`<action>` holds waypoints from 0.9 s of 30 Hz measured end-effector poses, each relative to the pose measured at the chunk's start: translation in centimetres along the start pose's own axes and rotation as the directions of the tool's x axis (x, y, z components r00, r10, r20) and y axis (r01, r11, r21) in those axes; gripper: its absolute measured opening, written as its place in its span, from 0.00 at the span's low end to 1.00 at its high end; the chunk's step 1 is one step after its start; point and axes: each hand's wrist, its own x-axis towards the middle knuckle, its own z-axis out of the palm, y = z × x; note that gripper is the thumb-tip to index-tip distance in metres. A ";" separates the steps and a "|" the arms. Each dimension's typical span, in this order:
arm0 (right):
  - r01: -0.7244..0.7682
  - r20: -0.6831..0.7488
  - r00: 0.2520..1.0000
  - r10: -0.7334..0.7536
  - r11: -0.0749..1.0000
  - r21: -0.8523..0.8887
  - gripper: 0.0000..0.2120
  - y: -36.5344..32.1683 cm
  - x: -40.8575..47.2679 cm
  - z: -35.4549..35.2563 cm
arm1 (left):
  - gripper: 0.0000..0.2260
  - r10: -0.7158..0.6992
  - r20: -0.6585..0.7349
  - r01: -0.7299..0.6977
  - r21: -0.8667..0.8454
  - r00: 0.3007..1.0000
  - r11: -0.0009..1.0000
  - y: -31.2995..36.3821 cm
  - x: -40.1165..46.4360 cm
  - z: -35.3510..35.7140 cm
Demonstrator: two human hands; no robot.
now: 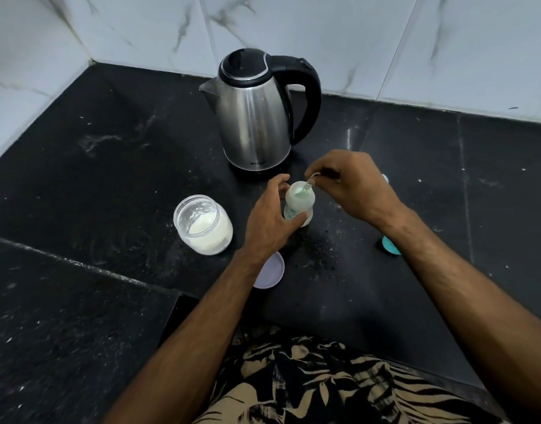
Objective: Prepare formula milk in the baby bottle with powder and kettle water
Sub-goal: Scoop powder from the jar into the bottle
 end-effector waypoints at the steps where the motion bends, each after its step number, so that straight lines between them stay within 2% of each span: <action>1: -0.012 0.002 1.000 0.012 1.000 0.005 0.05 -0.1 0.0 -0.2 | 0.35 -0.001 -0.003 0.001 -0.001 1.000 1.000 0.0 0.0 0.1; 4: -0.013 -0.006 1.000 0.013 1.000 0.012 0.05 -0.3 -0.3 -0.6 | 0.35 -0.004 -0.010 0.004 -0.009 1.000 1.000 -0.1 -0.2 0.2; 10: -0.055 -0.103 0.992 0.069 0.989 0.135 0.03 -0.4 -0.9 -1.1 | 0.36 -0.010 -0.023 0.010 -0.036 1.000 0.999 -0.4 -0.3 0.4; 17: -0.095 -0.205 0.966 0.160 0.952 0.292 0.03 0.0 -1.2 -0.8 | 0.43 -0.075 -0.014 0.074 -0.070 0.997 0.995 -2.1 -2.0 0.0; 21: -0.072 -0.208 0.965 0.156 0.928 0.365 0.03 -0.7 -0.7 0.1 | 0.39 -0.094 -0.016 0.092 -0.063 0.995 0.994 -2.9 -3.2 -0.9; 27: -0.023 -0.138 0.985 0.104 0.870 0.493 0.03 -2.9 0.7 2.8 | 0.34 -0.125 0.002 0.125 -0.029 0.992 0.992 -3.6 -4.9 -2.1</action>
